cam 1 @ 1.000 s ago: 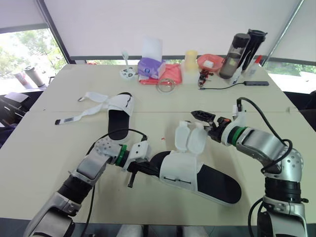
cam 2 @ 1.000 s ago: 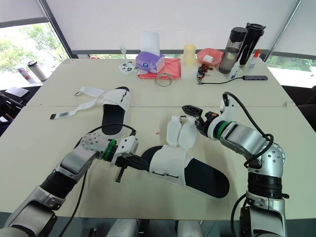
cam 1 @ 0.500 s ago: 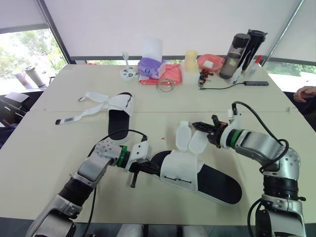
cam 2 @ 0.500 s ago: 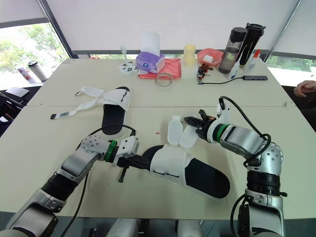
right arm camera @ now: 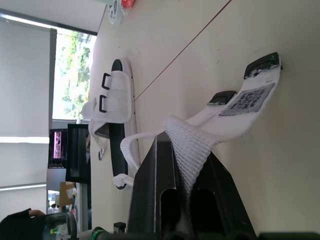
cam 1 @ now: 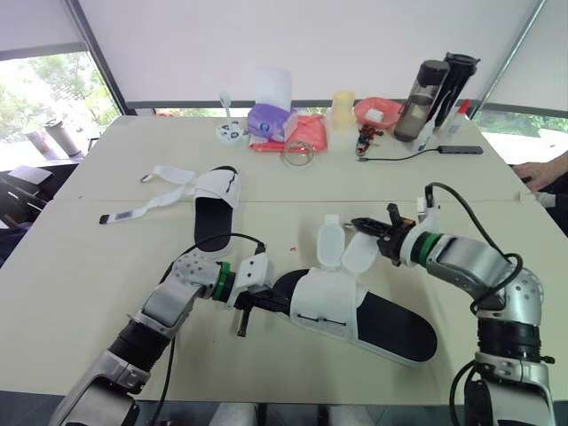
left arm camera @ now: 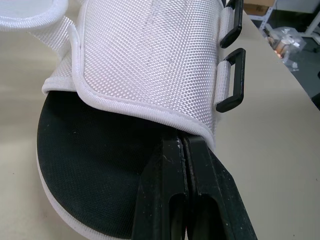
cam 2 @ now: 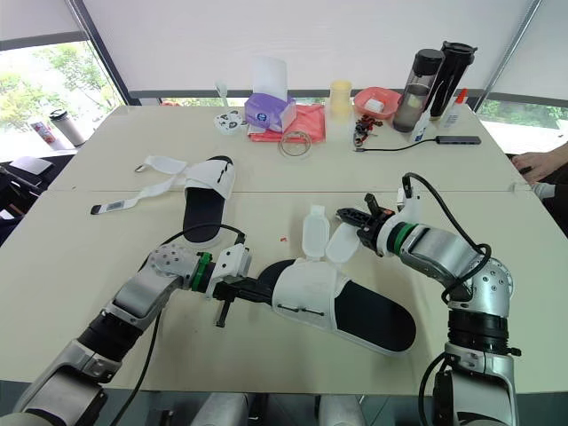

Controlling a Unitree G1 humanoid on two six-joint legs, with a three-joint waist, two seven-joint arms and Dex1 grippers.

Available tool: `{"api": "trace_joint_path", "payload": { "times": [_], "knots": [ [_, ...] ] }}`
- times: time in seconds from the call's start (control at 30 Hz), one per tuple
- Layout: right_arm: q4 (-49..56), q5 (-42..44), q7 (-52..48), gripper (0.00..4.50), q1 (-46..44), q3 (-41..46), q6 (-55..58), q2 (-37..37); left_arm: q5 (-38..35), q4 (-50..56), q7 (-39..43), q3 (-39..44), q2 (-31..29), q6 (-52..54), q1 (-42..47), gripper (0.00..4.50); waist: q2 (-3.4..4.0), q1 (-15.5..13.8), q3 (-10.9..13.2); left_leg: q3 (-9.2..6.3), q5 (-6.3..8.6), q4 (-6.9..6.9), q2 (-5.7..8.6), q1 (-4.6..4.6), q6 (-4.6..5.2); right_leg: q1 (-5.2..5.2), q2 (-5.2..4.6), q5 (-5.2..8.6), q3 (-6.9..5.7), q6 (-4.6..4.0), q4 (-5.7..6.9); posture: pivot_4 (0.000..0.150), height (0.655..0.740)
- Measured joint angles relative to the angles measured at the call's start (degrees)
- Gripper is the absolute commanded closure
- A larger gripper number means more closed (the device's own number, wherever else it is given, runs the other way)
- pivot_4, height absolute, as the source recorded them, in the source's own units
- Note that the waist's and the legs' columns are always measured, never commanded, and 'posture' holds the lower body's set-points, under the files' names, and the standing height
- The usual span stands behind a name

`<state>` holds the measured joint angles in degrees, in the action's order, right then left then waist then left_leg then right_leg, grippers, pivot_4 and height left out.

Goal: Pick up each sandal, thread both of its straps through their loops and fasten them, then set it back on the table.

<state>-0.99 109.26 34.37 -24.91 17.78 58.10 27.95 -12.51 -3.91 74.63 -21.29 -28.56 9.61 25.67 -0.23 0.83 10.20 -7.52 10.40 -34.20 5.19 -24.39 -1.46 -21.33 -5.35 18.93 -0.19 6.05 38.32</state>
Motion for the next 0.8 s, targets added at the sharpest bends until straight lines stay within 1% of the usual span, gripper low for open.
{"api": "trace_joint_path", "payload": {
  "times": [0.03,0.07,0.13,0.23,0.27,0.3,0.37,0.4,0.43,0.5,0.6,0.63,0.67,0.73,0.8],
  "knots": [
    [1.00,-2.58,-2.47,4.42,0.29,-0.59,0.08,1.17,0.00,-0.01,0.01,0.00,0.00,0.00,0.00,4.50,0.00,0.00,0.00,0.00,0.00,0.00,0.00,0.00,0.00,0.00,0.02,0.00,0.00,0.00,0.00,0.150,0.7400],
    [3.78,-7.19,-6.72,4.42,0.97,-1.67,0.07,2.95,-0.02,0.06,0.01,0.00,0.01,-0.01,0.02,4.50,0.04,-0.01,0.02,0.01,0.00,0.00,0.01,-0.01,0.00,-0.02,0.04,0.00,0.00,0.00,-0.01,0.150,0.7400],
    [12.00,-15.44,-16.70,4.42,2.12,-3.70,-0.01,6.28,-0.06,0.06,0.01,0.10,-0.09,0.04,-0.01,4.50,0.14,0.02,0.08,0.00,0.00,0.01,-0.01,-0.02,0.00,-0.05,0.16,0.00,0.00,0.02,-0.01,0.150,0.7400],
    [21.90,-24.13,-29.13,4.42,2.81,-6.12,-1.56,9.64,-0.15,0.09,-0.01,0.20,-0.08,0.01,0.02,4.50,0.14,0.13,0.08,-0.02,0.01,0.01,-0.06,-0.02,0.01,-0.04,0.23,0.00,-0.01,0.04,-0.01,0.150,0.7400],
    [26.33,-30.59,-35.44,4.42,3.96,-8.54,-3.94,12.76,-0.20,0.15,0.07,0.16,-0.04,0.01,0.12,4.50,0.16,0.03,0.08,-0.03,0.01,0.01,-0.04,-0.02,0.00,-0.06,0.23,0.00,-0.01,0.04,-0.01,0.150,0.7400],
    [28.80,-34.25,-38.79,4.42,4.57,-10.28,-4.92,14.88,-0.20,0.06,0.09,0.18,-0.13,0.04,0.10,4.50,0.15,0.00,0.08,-0.03,0.01,0.01,-0.05,-0.01,0.00,-0.04,0.24,0.00,-0.02,0.05,-0.02,0.150,0.7400],
    [35.88,-47.84,-49.17,4.42,7.39,-17.03,-11.16,21.64,-0.14,-0.18,0.11,0.15,-0.11,0.10,0.12,4.50,0.14,-0.20,0.08,-0.07,0.02,0.00,-0.03,-0.02,-0.01,-0.02,0.26,0.01,-0.06,0.07,-0.11,0.150,0.7400],
    [37.59,-52.12,-52.17,4.42,8.55,-19.50,-13.10,23.38,-0.12,-0.41,0.10,0.18,-0.16,0.10,0.12,4.50,0.10,-0.16,0.07,-0.07,0.02,0.00,-0.04,-0.02,-0.01,0.00,0.26,0.01,-0.06,0.08,-0.15,0.150,0.7400],
    [39.03,-58.93,-56.14,4.42,10.16,-22.82,-17.49,25.16,-0.12,-0.52,0.16,0.14,-0.12,0.09,0.32,4.50,0.08,-0.11,0.07,-0.06,0.02,0.00,-0.03,-0.02,-0.01,0.00,0.25,0.01,-0.06,0.08,-0.18,0.150,0.7400],
    [39.47,-69.91,-61.38,4.42,12.91,-27.84,-24.62,27.16,-0.05,-0.64,0.31,0.12,-0.15,0.08,0.49,4.50,0.08,-0.13,0.07,-0.04,0.02,0.00,-0.02,-0.02,-0.02,0.01,0.21,0.00,-0.05,0.08,-0.19,0.150,0.7400],
    [37.96,-82.36,-65.32,4.42,15.24,-31.64,-33.78,27.56,-0.01,-0.79,0.41,0.11,-0.19,0.09,0.64,4.50,0.08,-0.16,0.07,-0.04,0.02,0.00,-0.03,-0.01,-0.03,0.01,0.10,0.00,-0.05,0.07,-0.19,0.150,0.7400],
    [36.48,-89.19,-66.06,4.42,15.88,-33.53,-39.51,28.73,-0.02,-0.86,0.42,0.09,-0.14,0.11,0.69,4.50,0.08,-0.16,0.07,-0.04,0.02,-0.01,-0.01,0.00,-0.03,0.00,0.11,0.00,-0.05,0.07,-0.19,0.150,0.7400],
    [34.17,-97.27,-66.20,4.42,16.57,-35.38,-46.65,30.56,-0.02,-0.97,0.51,0.02,-0.07,0.14,0.83,4.50,0.08,-0.16,0.07,-0.03,0.02,-0.01,0.01,0.00,-0.04,0.00,0.18,0.00,-0.05,0.07,-0.19,0.150,0.7400],
    [29.09,-110.46,-65.25,4.42,17.47,-37.04,-58.60,32.20,-0.03,-1.06,0.71,0.02,-0.08,0.20,0.89,4.50,0.08,-0.17,0.07,-0.03,0.01,-0.01,0.02,0.00,-0.06,0.00,0.20,0.00,-0.05,0.07,-0.19,0.150,0.7400],
    [25.81,-119.46,-63.13,4.42,17.53,-37.20,-67.68,32.09,-0.03,-1.09,0.89,0.03,-0.13,0.25,0.98,4.50,0.10,-0.18,0.06,-0.02,0.00,-0.01,0.01,0.01,-0.08,-0.01,0.19,0.00,-0.03,0.08,-0.16,0.150,0.7400]
  ]
}}
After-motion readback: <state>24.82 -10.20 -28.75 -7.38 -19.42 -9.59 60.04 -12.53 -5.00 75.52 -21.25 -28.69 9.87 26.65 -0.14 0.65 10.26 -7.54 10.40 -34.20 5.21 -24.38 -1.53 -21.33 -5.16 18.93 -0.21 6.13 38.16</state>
